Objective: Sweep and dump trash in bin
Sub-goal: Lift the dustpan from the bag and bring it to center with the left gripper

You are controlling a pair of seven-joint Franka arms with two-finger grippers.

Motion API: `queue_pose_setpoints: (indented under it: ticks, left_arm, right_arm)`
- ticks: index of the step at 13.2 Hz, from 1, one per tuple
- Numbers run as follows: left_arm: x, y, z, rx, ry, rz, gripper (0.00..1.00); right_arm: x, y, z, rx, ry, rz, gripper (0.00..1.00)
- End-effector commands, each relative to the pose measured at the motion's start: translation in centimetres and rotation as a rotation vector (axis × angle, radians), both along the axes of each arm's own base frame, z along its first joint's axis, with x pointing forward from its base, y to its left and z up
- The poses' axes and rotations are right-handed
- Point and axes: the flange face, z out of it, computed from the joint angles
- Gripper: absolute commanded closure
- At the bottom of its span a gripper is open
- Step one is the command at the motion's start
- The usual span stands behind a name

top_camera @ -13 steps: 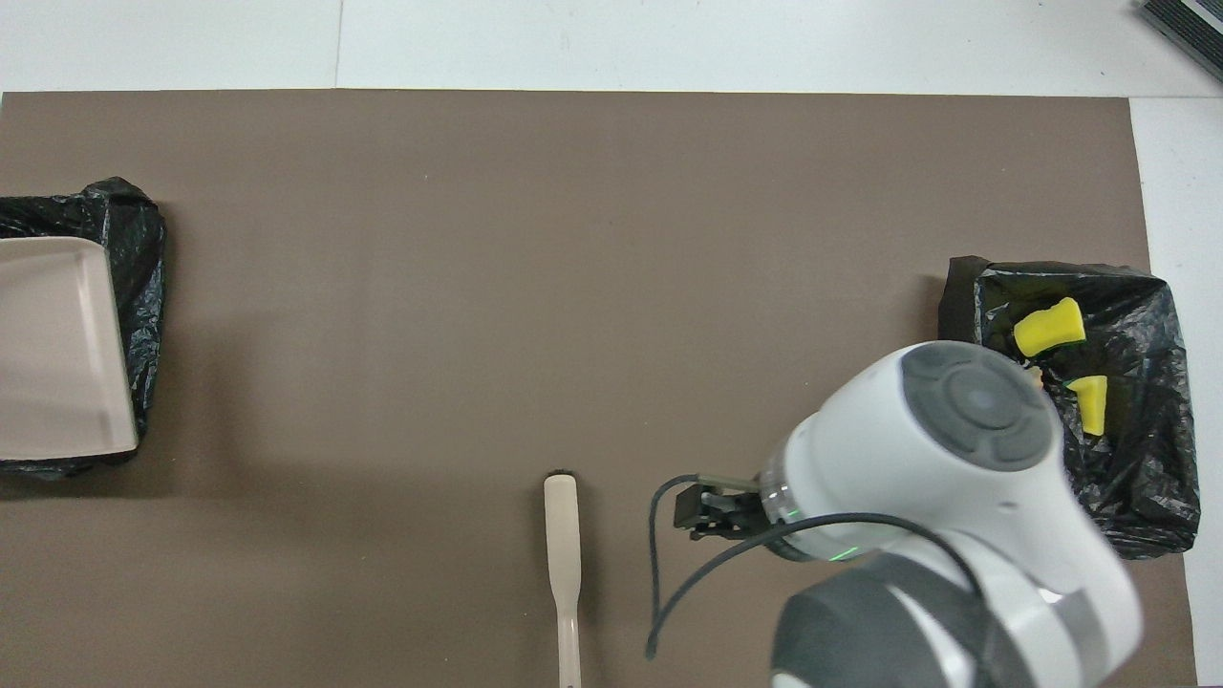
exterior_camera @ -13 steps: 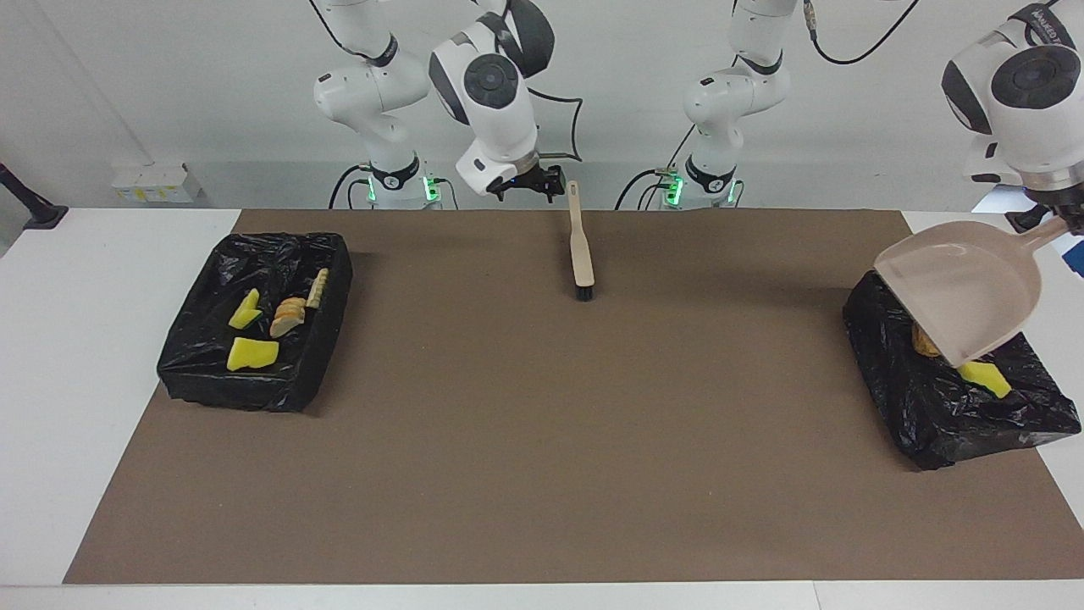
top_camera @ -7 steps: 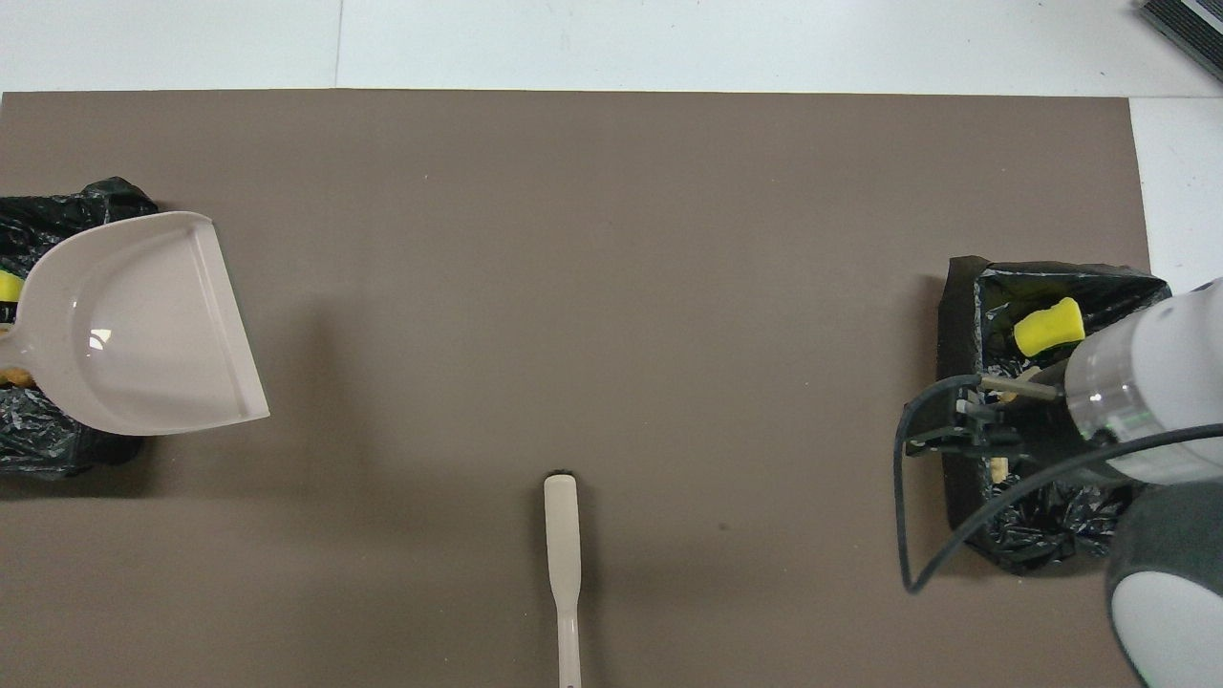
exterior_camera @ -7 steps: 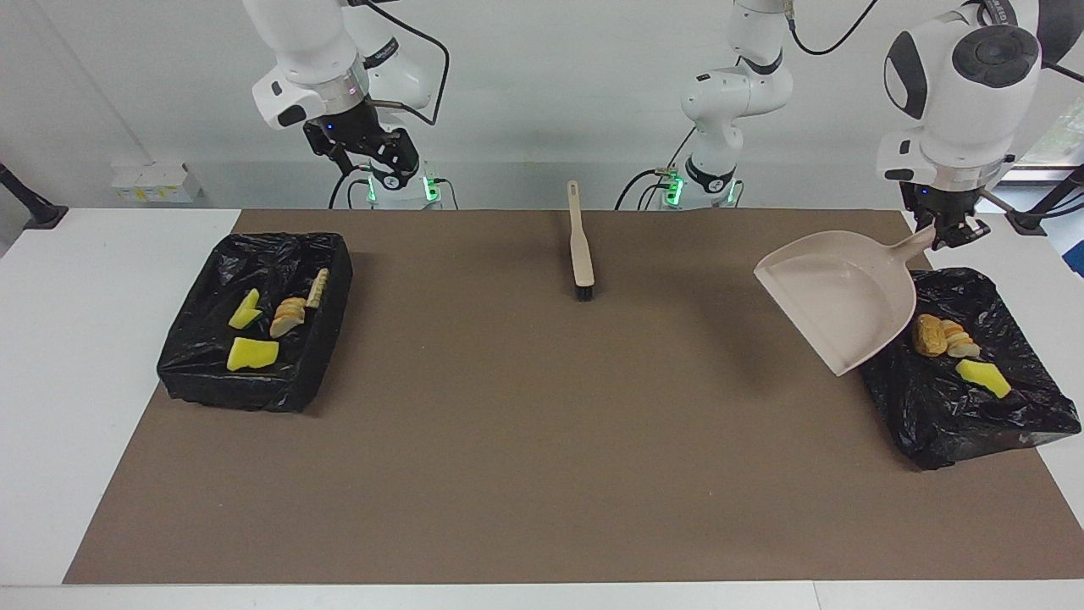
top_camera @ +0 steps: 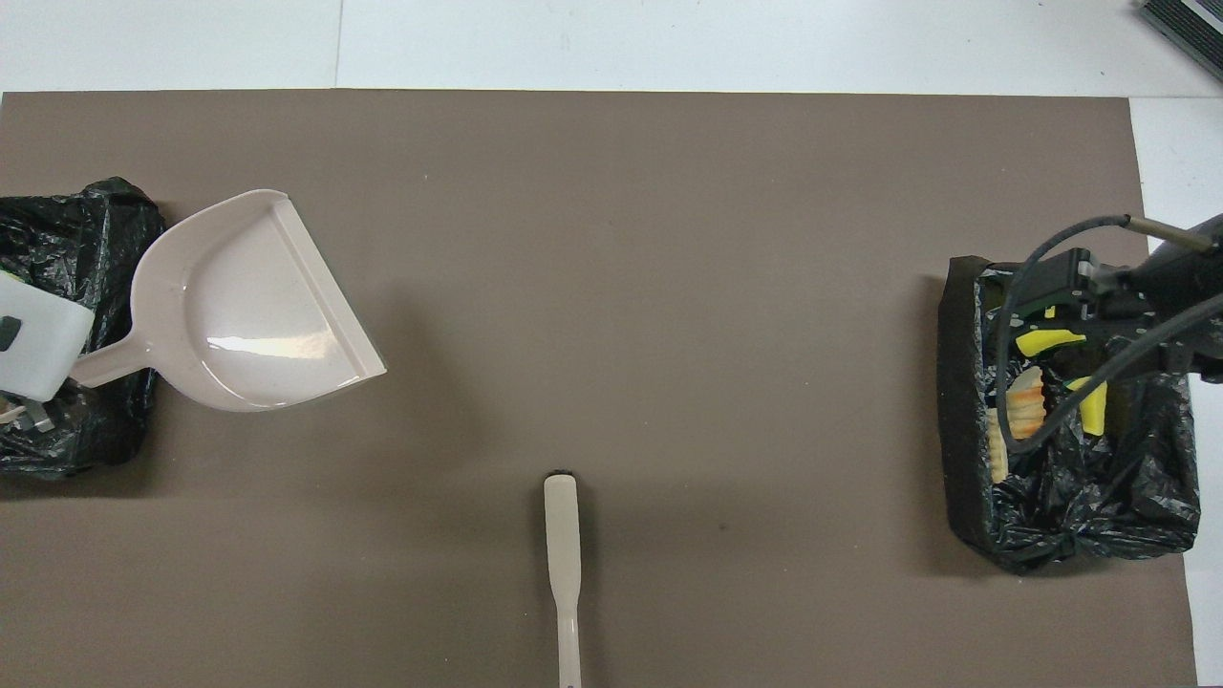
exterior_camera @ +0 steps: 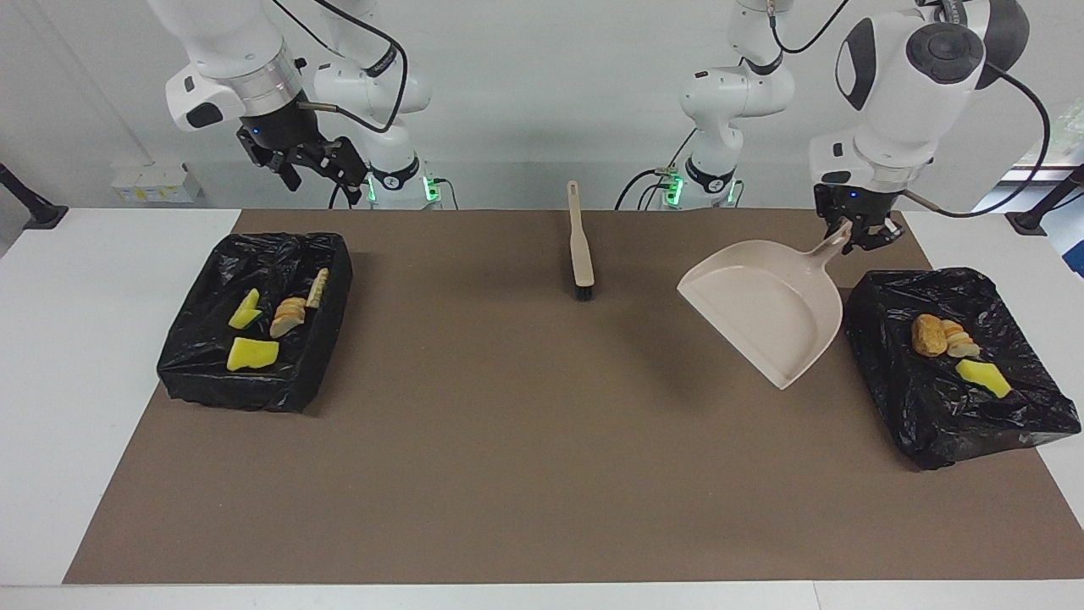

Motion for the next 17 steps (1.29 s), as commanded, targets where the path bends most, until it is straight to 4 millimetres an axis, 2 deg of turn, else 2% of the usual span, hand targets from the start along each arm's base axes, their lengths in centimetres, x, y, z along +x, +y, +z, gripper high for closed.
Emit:
queue_pose_setpoints:
  ticks: [1,3,5,7,8,11,13,15,17]
  left_arm:
    - [-1.7,-3.8,0.1,-0.07,-0.008,0.236,1.0]
    - [-2.4,-7.6,-0.2,-0.097,-0.009,0.344,1.0]
    - [-2.8,-12.0,-1.3,-0.118,-0.009,0.499,1.0]
    - [-2.6,-16.8,-3.5,-0.139,-0.024,0.568,1.0]
    - [-2.2,-18.6,-4.6,-0.153,-0.041,0.576,1.0]
    - [-1.4,-24.3,-10.4,-0.154,-0.044,0.626,1.0]
    - [-0.7,-26.2,-13.2,-0.169,-0.063,0.71,1.0]
    - [-1.6,-28.9,-16.0,-0.148,-0.053,0.746,1.0]
    - [-1.9,-29.3,-16.9,-0.13,-0.046,0.776,1.0]
  right_arm:
    - [-0.6,-0.3,0.2,-0.029,-0.025,0.085,0.0]
    - [-0.7,-0.8,-0.4,-0.042,-0.055,0.09,0.0]
    - [-0.6,-1.2,-0.3,-0.069,-0.062,0.086,0.0]
    - [-1.3,-1.4,-0.4,-0.11,-0.045,0.08,0.0]
    - [-2.0,-1.1,-0.7,-0.114,-0.034,0.085,0.0]
    - [-3.3,-0.7,-1.9,-0.108,-0.04,0.106,0.0]
    - [-3.3,-0.6,-1.9,-0.1,-0.041,0.108,0.0]
    - [-3.4,-0.6,-2.1,-0.097,-0.037,0.131,0.0]
    - [-3.3,-1.1,-2.1,-0.088,-0.036,0.199,0.0]
